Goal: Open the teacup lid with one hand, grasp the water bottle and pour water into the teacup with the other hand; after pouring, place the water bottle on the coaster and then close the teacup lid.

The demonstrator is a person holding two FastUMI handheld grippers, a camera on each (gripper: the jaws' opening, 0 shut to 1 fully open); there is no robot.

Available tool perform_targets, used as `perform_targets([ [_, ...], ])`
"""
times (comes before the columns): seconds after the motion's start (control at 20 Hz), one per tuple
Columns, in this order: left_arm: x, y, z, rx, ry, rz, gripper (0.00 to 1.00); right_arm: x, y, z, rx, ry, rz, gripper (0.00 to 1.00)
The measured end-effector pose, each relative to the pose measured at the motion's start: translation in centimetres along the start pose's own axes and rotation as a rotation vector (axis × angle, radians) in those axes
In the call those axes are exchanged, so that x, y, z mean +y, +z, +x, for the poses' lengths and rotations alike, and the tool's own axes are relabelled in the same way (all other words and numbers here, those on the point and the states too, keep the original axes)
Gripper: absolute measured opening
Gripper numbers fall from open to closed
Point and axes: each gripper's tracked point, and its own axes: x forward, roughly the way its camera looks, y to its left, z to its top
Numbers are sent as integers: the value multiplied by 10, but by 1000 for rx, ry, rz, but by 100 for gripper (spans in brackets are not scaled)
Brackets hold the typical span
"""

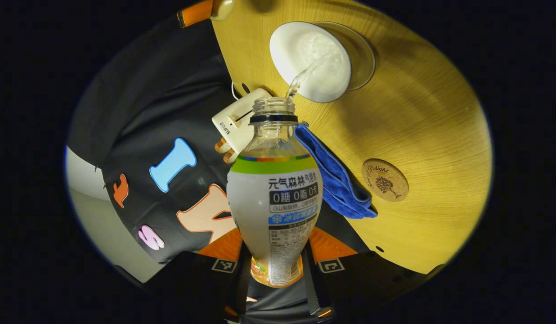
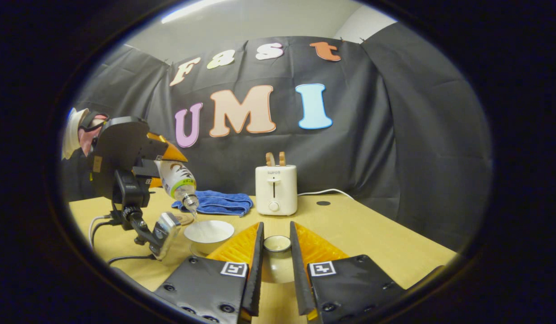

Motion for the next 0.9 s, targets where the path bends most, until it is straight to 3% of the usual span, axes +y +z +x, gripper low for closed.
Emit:
perform_targets([
  [0.25, 0, 1, 1, 1, 1, 7, 50, 0, 0, 0, 0, 4, 0, 35],
  [0.5, -12, -2, 1, 1, -15, -113, 50, 0, 0, 0, 0, 4, 0, 35],
  [0.8, -50, 8, -6, -62, -106, -633, 49, 0, 0, 0, 0, 4, 0, 35],
  [0.9, -54, 15, -9, -104, -132, -855, 48, 0, 1, -1, -1, 4, 0, 35],
])
